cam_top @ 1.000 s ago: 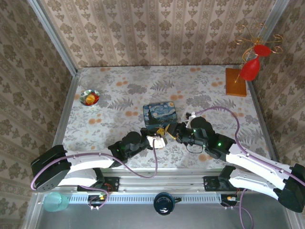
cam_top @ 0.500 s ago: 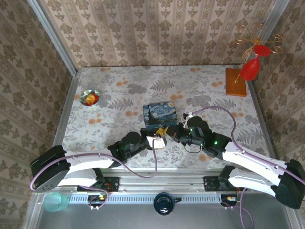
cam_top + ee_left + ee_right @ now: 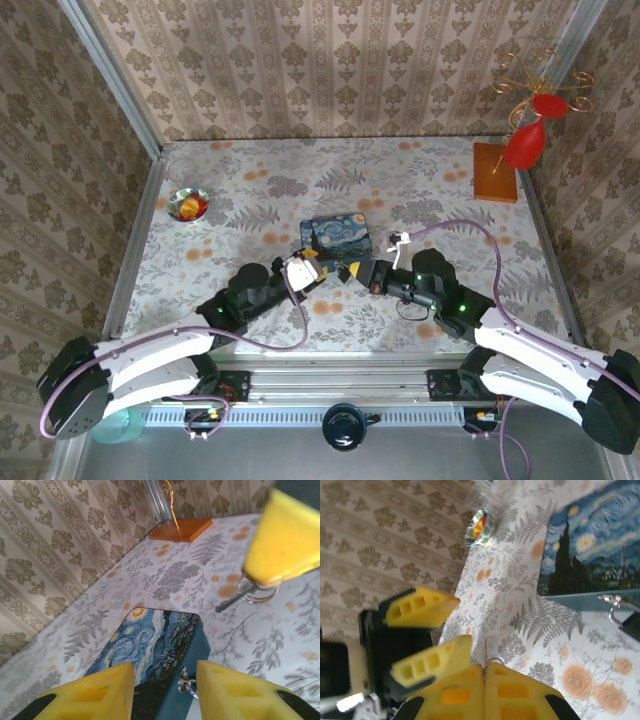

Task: Unlock a padlock with a key

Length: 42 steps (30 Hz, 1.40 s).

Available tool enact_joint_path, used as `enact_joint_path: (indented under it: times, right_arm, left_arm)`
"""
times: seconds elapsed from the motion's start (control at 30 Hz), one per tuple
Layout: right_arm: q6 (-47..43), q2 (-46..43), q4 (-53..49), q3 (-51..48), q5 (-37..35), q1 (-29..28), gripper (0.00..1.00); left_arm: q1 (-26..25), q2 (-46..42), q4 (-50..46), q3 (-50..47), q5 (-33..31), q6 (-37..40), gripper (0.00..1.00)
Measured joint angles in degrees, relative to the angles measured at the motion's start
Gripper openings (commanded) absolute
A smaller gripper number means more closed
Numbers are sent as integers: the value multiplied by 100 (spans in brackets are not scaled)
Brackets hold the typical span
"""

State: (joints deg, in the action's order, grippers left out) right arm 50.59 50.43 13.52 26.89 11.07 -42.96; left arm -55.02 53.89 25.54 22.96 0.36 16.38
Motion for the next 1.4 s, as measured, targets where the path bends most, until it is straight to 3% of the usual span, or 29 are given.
enact_joint_path:
  times: [0.27,0.53,0.8,1.0,1.4]
  right_arm:
    - [-2092,-372,942,-597,619,-83,0]
    - [-3300,-627,1248,-866,938,-234,0]
    - [-3746,-732,1309,-960,1088,-295,0]
    - [-3840,-732,1311,-960,1095,-330,0]
    - [-3897,-737,1307,-960,1117,-358,0]
  left_arm:
    - [227,-411,-737,151,1530,-741,42]
    - [227,-168,-1073,428,2330,-844,42]
    - [229,76,-1156,710,2887,-1034,34]
    - [229,166,-1266,767,3228,-1097,18]
    - [306,208,-1390,831,3591,-1161,3]
